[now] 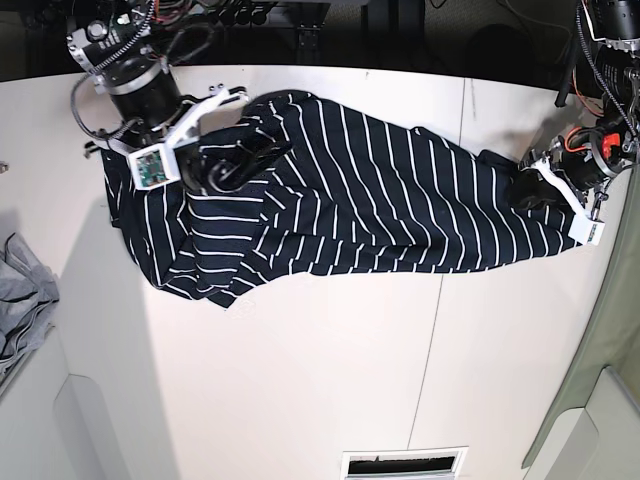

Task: Layout the t-shirt on the table in an organized manner, then fold the t-shirt properly
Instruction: 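Lift the shirt with both grippers and stretch it lengthwise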

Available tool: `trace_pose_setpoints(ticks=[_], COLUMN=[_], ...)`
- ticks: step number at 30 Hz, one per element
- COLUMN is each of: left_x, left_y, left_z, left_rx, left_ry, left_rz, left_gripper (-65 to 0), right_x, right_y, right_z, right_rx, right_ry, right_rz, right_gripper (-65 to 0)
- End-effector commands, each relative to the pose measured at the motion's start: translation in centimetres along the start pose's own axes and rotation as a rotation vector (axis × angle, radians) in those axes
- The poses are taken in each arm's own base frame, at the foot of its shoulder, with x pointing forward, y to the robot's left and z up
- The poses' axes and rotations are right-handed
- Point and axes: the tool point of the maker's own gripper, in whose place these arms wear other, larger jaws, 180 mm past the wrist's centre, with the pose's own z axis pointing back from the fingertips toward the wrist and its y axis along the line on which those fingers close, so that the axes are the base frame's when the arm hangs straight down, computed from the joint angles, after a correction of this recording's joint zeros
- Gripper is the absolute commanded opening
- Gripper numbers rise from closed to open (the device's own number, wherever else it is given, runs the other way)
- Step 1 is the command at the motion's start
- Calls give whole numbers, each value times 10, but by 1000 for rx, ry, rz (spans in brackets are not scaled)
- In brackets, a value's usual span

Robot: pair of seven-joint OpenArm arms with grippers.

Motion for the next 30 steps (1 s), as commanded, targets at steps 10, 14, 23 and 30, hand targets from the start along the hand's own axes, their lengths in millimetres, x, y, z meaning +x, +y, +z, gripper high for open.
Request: trace_pose_setpoints(ticks=[10,14,23,30], left_x=[16,18,22,37], left_y=[2,2,-10,-61], left_z=[5,5,6,-3], left_rx=[-4,-5,-67,-198], left_ry=[-39,-47,-61,-82], left_rz=[-26,-25,29,-12], left_gripper=[-422,-422,-422,-422], right_x=[-43,-60,-20,31], right_y=[-120,-125,-131,-161], right_z=[56,66,44,20], right_rx=[-317,-324,-307,-374], right_ry=[82,129,5,-134], right_rz=[-147,-220,-260,-265], right_gripper=[-650,-650,-241,-241])
